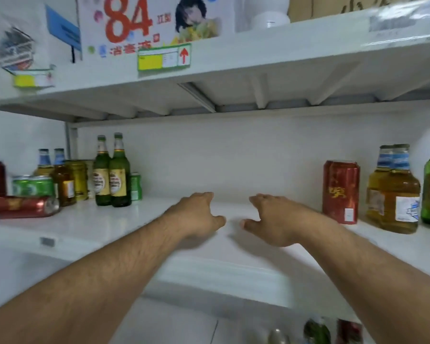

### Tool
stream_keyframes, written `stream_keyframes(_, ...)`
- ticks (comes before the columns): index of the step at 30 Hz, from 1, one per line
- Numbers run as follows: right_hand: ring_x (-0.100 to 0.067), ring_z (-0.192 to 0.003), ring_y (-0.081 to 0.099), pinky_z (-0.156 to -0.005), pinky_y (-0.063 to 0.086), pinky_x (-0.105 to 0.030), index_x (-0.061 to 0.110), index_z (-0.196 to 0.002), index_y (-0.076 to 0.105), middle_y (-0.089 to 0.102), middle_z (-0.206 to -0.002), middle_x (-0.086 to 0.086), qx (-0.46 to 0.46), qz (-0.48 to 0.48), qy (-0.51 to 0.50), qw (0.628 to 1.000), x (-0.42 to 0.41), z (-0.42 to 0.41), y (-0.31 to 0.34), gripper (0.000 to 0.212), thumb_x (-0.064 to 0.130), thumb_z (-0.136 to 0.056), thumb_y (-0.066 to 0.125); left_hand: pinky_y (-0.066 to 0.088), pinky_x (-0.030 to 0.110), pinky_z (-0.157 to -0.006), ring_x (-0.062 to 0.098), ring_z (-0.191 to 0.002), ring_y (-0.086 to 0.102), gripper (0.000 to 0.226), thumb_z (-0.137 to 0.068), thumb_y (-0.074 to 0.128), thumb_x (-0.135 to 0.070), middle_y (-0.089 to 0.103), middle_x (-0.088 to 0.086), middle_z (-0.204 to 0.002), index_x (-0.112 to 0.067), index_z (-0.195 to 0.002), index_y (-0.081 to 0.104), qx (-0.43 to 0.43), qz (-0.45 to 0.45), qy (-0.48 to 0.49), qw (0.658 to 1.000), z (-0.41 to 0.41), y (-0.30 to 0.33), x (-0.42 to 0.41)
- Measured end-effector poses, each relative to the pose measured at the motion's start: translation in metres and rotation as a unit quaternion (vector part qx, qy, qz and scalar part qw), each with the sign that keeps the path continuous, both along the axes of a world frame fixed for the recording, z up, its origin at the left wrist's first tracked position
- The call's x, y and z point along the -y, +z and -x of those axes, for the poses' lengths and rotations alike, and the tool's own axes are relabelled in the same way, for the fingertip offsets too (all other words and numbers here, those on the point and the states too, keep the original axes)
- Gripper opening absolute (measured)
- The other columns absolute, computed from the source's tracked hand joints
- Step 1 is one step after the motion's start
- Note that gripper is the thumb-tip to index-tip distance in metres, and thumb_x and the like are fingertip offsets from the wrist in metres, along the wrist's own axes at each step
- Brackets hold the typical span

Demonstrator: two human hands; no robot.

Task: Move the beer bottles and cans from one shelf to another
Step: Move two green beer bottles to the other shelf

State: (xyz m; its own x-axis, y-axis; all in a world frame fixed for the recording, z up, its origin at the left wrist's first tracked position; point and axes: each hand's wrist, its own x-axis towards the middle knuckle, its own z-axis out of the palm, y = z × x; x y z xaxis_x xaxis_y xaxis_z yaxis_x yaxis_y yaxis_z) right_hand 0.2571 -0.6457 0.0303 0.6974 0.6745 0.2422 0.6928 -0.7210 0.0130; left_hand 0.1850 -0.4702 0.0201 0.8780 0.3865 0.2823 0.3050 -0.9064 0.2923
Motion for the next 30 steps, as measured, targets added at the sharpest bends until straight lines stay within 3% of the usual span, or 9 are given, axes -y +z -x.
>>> stream_keyframes(5,-0.026,-0.141,0.038,-0.110,0.037,-0.041,0.017,-0.155,0.026,0.033,-0.160,-0.001,-0.013,-0.004,0.062,0.998,-0.095,0.062,0.005,0.075,0.062,-0.097,0.040,0.034,0.037,-0.119,0.022,-0.150,0.032,0.084,-0.094,0.056,-0.057,0.020,-0.004,-0.170,-0.029,-0.163,0.016,0.003,0.017,0.069,0.997,0.085,-0.011,-0.079)
stream_keyframes(14,-0.026,-0.137,0.043,-0.108,0.040,-0.040,0.016,-0.154,0.028,0.039,-0.156,-0.004,-0.022,-0.006,0.125,0.992,-0.222,0.148,-0.004,0.074,0.061,-0.097,0.043,0.035,0.039,-0.118,0.024,-0.150,0.033,0.082,-0.095,0.057,-0.053,0.024,-0.002,-0.169,-0.029,-0.163,0.018,0.007,0.053,0.154,0.987,0.204,-0.027,-0.185)
stream_keyframes(22,-0.026,-0.132,0.048,-0.107,0.043,-0.039,0.015,-0.153,0.031,0.045,-0.151,-0.005,-0.017,0.004,0.142,0.990,-0.294,0.157,-0.002,0.073,0.061,-0.096,0.045,0.033,0.041,-0.120,0.023,-0.152,0.029,0.084,-0.094,0.061,-0.053,0.020,-0.002,-0.170,-0.028,-0.163,0.018,0.022,0.086,0.182,0.979,0.221,-0.036,-0.250)
stream_keyframes(30,-0.023,-0.105,0.057,-0.095,0.049,-0.037,0.019,-0.138,0.046,0.060,-0.123,-0.002,-0.033,-0.032,0.169,0.984,-0.355,0.120,0.000,0.058,0.058,-0.095,0.049,0.039,0.039,-0.116,0.022,-0.145,0.040,0.081,-0.093,0.061,-0.052,0.035,-0.004,-0.164,-0.026,-0.161,0.026,0.035,0.067,0.190,0.979,0.194,-0.025,-0.305)
